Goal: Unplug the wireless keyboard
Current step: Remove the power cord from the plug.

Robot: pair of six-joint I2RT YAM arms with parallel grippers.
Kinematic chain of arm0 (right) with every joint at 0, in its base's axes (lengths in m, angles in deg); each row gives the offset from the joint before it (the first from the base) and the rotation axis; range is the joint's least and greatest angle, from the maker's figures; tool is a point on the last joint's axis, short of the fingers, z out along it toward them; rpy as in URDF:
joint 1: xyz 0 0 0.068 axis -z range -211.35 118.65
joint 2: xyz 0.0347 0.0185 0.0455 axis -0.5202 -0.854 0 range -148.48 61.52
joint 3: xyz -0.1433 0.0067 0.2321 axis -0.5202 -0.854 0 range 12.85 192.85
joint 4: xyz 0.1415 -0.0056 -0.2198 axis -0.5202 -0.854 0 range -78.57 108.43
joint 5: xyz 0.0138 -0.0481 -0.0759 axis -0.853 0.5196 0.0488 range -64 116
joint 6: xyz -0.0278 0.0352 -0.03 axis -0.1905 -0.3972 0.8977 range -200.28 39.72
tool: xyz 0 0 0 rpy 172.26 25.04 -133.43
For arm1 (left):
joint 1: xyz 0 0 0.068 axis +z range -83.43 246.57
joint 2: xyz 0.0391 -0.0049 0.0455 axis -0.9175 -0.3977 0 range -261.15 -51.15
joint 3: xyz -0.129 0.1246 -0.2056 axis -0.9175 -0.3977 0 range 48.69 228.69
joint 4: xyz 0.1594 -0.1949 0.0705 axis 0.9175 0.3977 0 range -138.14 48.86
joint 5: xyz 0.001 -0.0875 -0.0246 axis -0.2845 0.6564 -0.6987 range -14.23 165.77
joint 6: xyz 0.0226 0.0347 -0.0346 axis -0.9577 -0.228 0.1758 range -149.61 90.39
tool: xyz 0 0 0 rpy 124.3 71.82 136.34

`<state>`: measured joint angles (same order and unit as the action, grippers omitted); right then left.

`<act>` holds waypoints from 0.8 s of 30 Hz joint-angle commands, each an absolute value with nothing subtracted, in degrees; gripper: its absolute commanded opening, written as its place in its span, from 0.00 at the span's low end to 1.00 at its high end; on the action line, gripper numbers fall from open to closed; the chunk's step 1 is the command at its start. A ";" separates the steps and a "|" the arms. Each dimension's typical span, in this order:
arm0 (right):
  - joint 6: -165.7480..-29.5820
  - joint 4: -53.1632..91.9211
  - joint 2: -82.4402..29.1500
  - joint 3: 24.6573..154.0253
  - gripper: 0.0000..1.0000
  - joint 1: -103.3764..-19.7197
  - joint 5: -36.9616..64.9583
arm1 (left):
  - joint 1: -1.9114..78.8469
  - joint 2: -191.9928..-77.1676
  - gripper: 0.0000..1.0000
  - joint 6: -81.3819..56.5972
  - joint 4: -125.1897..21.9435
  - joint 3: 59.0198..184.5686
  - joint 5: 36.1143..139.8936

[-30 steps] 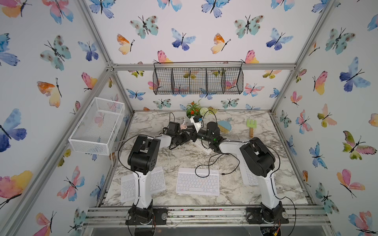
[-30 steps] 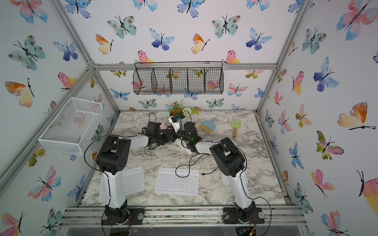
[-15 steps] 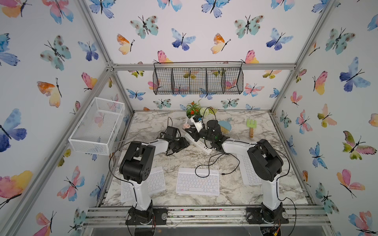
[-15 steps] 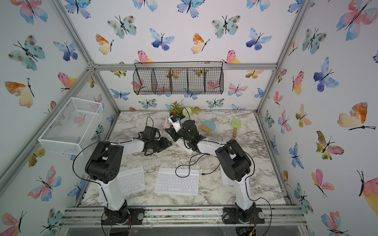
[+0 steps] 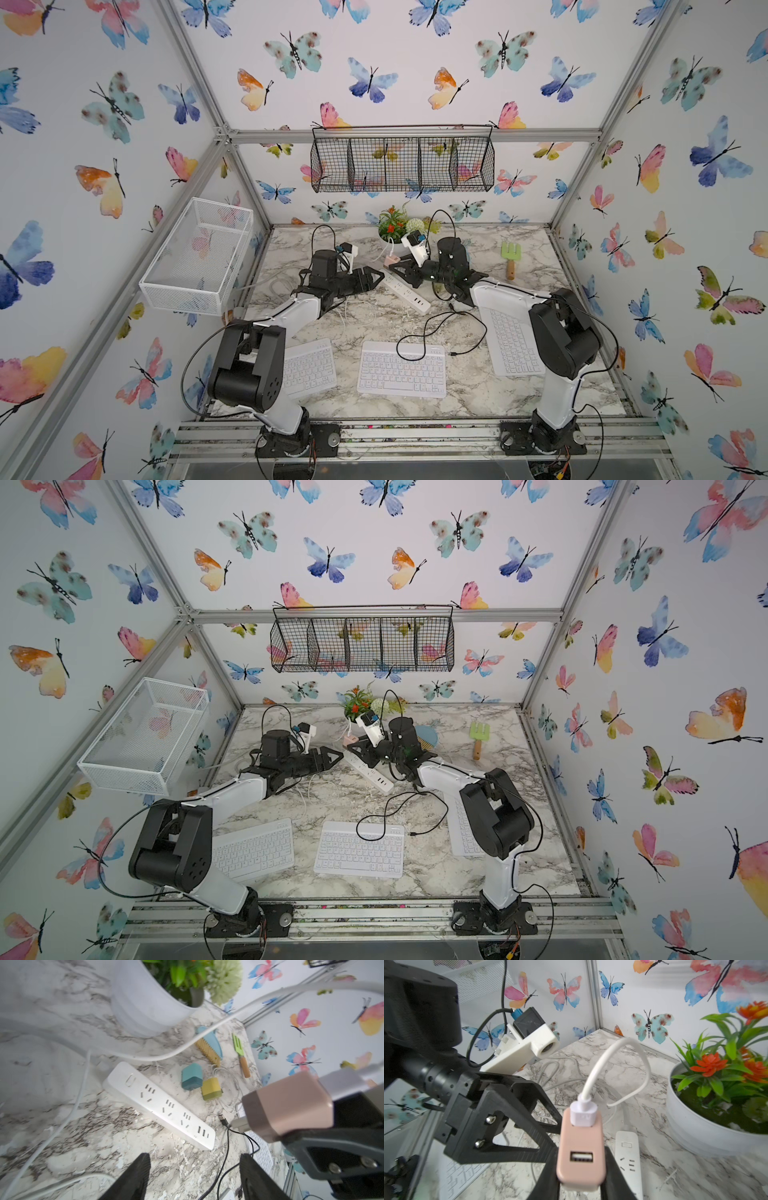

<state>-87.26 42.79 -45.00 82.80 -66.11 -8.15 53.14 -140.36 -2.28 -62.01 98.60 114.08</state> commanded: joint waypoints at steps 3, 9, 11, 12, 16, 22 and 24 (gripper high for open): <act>-94.05 47.04 -41.86 78.09 0.13 -63.30 -21.58 | 54.50 -134.68 0.72 -5.26 -75.00 93.52 126.87; -99.80 53.58 -42.25 75.48 0.13 -62.55 -28.54 | 54.84 -132.75 0.74 -1.24 -85.53 89.84 130.17; -103.82 58.39 -42.71 74.23 0.13 -62.56 -30.00 | 54.81 -133.33 0.75 -0.03 -88.45 89.18 129.70; -105.78 61.05 -43.08 73.63 0.14 -62.56 -30.65 | 54.72 -133.69 0.75 0.77 -90.21 88.77 129.51; -115.69 73.35 -44.36 70.93 0.13 -62.66 -31.93 | 54.62 -136.07 0.75 5.49 -99.25 87.81 129.99; -119.95 78.61 -45.95 70.29 0.14 -63.47 -32.08 | 52.81 -139.04 0.75 12.77 -112.18 86.78 130.65; -121.68 80.79 -46.50 70.26 0.14 -63.84 -32.07 | 51.77 -139.39 0.75 13.27 -113.68 86.63 130.17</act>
